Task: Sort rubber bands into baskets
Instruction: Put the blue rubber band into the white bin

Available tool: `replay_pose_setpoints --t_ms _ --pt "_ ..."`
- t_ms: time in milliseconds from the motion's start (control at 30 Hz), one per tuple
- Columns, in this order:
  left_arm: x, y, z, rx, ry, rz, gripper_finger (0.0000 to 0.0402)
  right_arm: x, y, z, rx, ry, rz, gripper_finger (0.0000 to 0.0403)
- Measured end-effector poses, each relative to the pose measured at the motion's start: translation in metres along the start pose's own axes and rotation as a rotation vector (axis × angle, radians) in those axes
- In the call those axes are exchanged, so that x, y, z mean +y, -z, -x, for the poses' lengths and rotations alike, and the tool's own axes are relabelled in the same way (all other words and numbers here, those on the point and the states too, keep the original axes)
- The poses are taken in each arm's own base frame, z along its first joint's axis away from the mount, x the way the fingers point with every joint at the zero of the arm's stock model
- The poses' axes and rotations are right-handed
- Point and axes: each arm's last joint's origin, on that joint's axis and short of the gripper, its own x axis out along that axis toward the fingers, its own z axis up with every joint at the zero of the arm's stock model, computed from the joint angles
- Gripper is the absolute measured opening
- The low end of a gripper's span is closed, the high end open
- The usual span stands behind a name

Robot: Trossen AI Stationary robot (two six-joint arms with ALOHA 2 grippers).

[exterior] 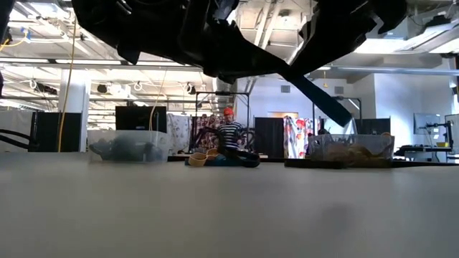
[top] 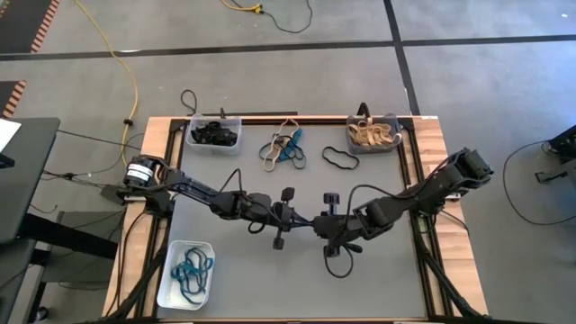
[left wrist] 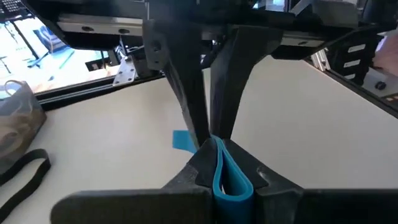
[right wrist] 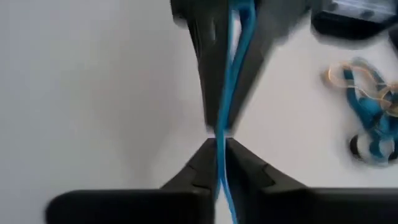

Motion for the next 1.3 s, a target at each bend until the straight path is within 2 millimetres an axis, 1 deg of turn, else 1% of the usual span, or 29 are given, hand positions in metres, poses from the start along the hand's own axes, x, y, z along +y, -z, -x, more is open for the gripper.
replay_pose_setpoints --t_ms 100,233,367,467,567,700,900,1000,1133,1233,1300 --pt "0.000 -0.001 0.001 -0.003 0.007 0.000 0.0001 -0.001 0.004 -0.001 0.030 0.020 0.001 0.0093" --pt "-0.001 -0.005 0.008 0.056 0.016 0.004 0.0001 -0.002 0.003 -0.001 0.020 0.030 -0.018 0.0165" --pt "-0.006 -0.015 0.025 0.151 0.005 -0.005 0.0000 -0.002 0.005 -0.001 0.031 0.054 -0.027 0.0237" --pt "-0.012 -0.027 0.044 0.217 -0.010 0.003 0.0000 -0.003 0.006 -0.001 0.046 0.060 -0.033 0.0268" --pt "-0.018 -0.041 0.068 0.269 -0.018 0.044 0.0000 -0.003 0.006 -0.001 0.044 0.059 -0.037 0.0275" --pt "-0.026 -0.060 0.107 0.305 -0.008 0.167 0.0000 -0.003 0.006 -0.001 0.044 0.059 -0.036 0.0275" --pt "-0.032 -0.079 0.174 0.448 0.023 0.362 0.0000 -0.003 0.006 -0.001 0.045 0.059 -0.035 0.0275" --pt "-0.033 -0.085 0.203 0.518 0.031 0.492 0.0000 -0.003 0.007 -0.001 0.054 0.061 -0.030 0.0275" --pt "-0.040 -0.085 0.232 0.624 0.082 0.651 0.0000 -0.002 0.007 -0.001 0.052 0.059 -0.029 0.0276" --pt "-0.047 -0.080 0.247 0.739 0.092 0.770 0.0000 0.000 0.007 0.001 0.049 0.053 -0.024 0.0276" --pt "-0.054 -0.075 0.254 0.833 0.092 0.836 0.0000 0.001 0.007 0.001 0.047 0.051 -0.023 0.0276"
